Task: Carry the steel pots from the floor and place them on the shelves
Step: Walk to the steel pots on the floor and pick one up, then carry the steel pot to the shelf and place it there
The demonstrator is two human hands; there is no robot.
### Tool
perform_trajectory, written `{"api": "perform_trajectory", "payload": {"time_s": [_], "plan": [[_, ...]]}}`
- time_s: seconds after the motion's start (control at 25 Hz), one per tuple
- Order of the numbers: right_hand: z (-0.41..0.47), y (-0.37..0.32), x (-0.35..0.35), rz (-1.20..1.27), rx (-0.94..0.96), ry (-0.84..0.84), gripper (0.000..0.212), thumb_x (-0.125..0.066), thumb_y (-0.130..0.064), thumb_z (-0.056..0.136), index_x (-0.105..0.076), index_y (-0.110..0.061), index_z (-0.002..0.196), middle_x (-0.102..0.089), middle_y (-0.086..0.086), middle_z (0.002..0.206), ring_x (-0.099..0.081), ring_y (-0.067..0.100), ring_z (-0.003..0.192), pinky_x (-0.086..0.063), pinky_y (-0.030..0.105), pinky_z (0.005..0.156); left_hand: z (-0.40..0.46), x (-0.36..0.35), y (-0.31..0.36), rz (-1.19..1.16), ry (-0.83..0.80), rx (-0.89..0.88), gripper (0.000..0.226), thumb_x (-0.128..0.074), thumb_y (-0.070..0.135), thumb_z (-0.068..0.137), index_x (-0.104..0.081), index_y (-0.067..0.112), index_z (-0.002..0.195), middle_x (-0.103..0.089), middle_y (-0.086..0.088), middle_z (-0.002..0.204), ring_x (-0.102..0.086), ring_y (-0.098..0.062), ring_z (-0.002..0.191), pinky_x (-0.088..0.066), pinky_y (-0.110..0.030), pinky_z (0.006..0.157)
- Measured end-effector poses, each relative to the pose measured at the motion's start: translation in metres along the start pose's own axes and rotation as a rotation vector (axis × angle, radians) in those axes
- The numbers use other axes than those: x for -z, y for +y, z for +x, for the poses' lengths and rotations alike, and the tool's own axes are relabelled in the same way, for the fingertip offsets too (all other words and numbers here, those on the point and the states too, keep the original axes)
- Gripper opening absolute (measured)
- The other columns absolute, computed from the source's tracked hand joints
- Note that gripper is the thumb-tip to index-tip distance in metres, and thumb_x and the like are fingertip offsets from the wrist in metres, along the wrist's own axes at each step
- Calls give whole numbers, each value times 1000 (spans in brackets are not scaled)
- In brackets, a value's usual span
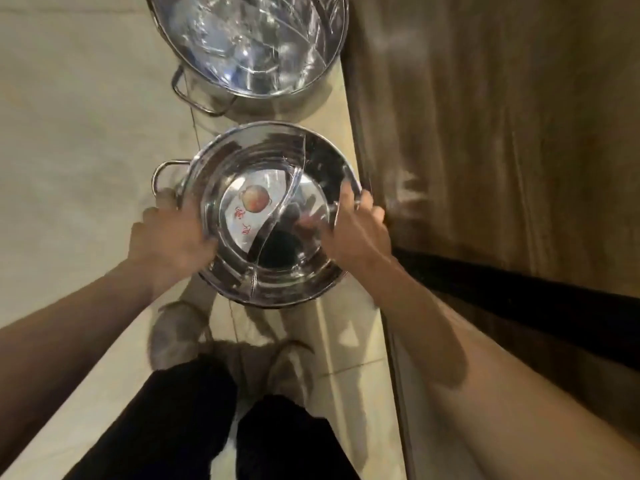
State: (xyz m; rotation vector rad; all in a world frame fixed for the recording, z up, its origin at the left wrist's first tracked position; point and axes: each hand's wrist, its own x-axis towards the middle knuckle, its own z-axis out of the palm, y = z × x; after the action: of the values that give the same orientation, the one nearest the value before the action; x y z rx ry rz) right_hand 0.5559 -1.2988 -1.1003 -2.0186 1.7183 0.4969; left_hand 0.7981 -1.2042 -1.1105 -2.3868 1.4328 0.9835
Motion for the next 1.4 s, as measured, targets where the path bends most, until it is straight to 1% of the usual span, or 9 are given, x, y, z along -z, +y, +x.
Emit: {"api": "perform_trajectory", "payload": {"time_s": [0.08,0.2,0.32,0.44,0.68,0.84,1.04,1.28,1.4], "plan": [[31,8,-28,-10,-7,66,81,-46,-59,95,-13,-19,157,-35,19,151,-47,40,124,-45,53,101,22,-27,-6,-162,14,36,85,-70,39,80,-16,28,144,-27,-23,144,-44,-54,118,-44,-60,98],[60,9,-54,-9,-97,126,91,-53,-63,88,-15,-18,157,-34,21,153,-45,41,125,-45,52,98,40,-48,-7,-415,7,-29,85,-74,28,81,-18,29,145,-26,-25,144,-35,-51,130,-31,-51,111],[62,-3,-50,101,-155,46,93,-55,-65,85,-12,-24,156,-31,19,152,-39,44,129,-45,60,96,33,-40,-7,-412,41,47,85,-71,27,83,-18,25,149,-29,-24,141,-40,-51,125,-35,-50,109],[39,-3,-12,126,-78,-6,94,-55,-63,85,-5,-25,155,-29,18,147,-38,42,125,-49,57,92,7,1,-5,-373,82,44,78,-65,26,84,-19,22,146,-31,-27,137,-45,-55,118,-43,-56,102],[-50,-51,160,155,-54,180,93,-59,-57,87,-15,-11,155,-42,21,136,-47,42,112,-47,50,84,-86,173,20,-342,183,35,74,-64,31,86,-18,23,144,-30,-27,139,-49,-56,113,-45,-60,94],[-110,-80,296,176,-42,71,91,-56,-55,87,-4,-26,156,-21,24,149,-35,46,123,-39,58,96,-155,304,40,-322,254,50,80,-63,32,84,-14,26,147,-34,-25,136,-49,-55,111,-45,-59,92],[-216,-106,469,229,98,172,94,-58,-57,87,-6,-22,156,-12,32,154,-28,57,130,-32,60,104,-277,467,60,-317,379,27,76,-61,32,83,-14,29,143,-38,-26,129,-53,-55,106,-47,-57,88],[-347,-122,611,118,250,343,95,-49,-66,89,-9,-12,157,-24,39,150,-31,52,134,-31,53,104,-430,598,77,-331,469,-3,81,-61,36,84,-13,27,148,-40,-25,131,-55,-52,110,-47,-55,92],[-394,-127,647,85,279,310,95,-45,-70,87,-5,-19,157,-15,36,155,-29,58,133,-31,57,105,-485,630,78,-304,527,-25,82,-61,37,85,-12,27,150,-39,-28,136,-55,-52,112,-48,-57,95]]}}
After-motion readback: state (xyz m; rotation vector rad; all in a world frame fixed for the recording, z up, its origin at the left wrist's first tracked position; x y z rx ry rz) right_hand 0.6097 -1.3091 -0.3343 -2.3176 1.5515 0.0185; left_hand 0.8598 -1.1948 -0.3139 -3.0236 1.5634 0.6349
